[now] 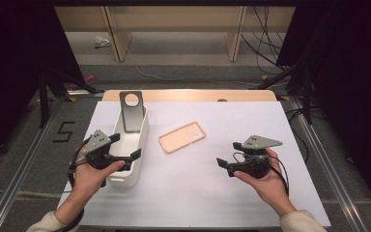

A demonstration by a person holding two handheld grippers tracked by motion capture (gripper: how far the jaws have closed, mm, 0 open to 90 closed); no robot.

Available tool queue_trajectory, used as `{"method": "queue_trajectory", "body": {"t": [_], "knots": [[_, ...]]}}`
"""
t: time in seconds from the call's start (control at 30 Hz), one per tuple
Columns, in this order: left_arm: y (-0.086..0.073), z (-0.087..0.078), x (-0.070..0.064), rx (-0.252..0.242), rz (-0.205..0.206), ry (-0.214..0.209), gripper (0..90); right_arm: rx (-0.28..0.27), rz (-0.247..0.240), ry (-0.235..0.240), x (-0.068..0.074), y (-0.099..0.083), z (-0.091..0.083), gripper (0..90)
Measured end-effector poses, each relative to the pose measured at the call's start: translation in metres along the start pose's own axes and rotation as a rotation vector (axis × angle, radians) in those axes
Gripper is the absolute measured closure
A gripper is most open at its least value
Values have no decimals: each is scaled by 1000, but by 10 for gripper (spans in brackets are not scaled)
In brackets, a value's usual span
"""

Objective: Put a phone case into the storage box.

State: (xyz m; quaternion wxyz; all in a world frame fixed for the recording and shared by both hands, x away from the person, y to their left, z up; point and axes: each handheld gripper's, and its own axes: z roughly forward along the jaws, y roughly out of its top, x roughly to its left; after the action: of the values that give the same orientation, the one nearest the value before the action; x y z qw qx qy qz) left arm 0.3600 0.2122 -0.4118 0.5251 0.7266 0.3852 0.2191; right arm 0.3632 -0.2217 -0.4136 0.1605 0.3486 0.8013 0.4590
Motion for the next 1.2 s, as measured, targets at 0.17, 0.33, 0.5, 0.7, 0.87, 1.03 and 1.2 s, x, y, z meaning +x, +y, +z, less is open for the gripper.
{"method": "queue_trajectory", "body": {"t": [0.17, 0.33, 0.5, 0.7, 0.87, 1.03, 1.2], "knots": [[-6, -1, -7, 10, 33, -10, 29, -7, 1, 1, 2, 0, -1, 162], [-8, -1, -12, 12, 37, -24, 29, -8, 6, 2, 2, 2, 1, 163], [-9, 1, -14, 16, 40, -30, 29, -32, 18, 12, 2, 8, 6, 337], [-10, 1, -13, 16, 38, -30, 30, -5, -27, 22, 11, 21, 26, 580], [-11, 2, -13, 22, 33, -31, 30, 48, -64, 35, 18, 37, 56, 778], [-11, 2, -13, 22, 32, -32, 33, 108, -81, 51, 25, 49, 89, 880], [-11, 1, -12, 21, 32, -31, 36, 160, -49, 48, 27, 58, 122, 900]]}}
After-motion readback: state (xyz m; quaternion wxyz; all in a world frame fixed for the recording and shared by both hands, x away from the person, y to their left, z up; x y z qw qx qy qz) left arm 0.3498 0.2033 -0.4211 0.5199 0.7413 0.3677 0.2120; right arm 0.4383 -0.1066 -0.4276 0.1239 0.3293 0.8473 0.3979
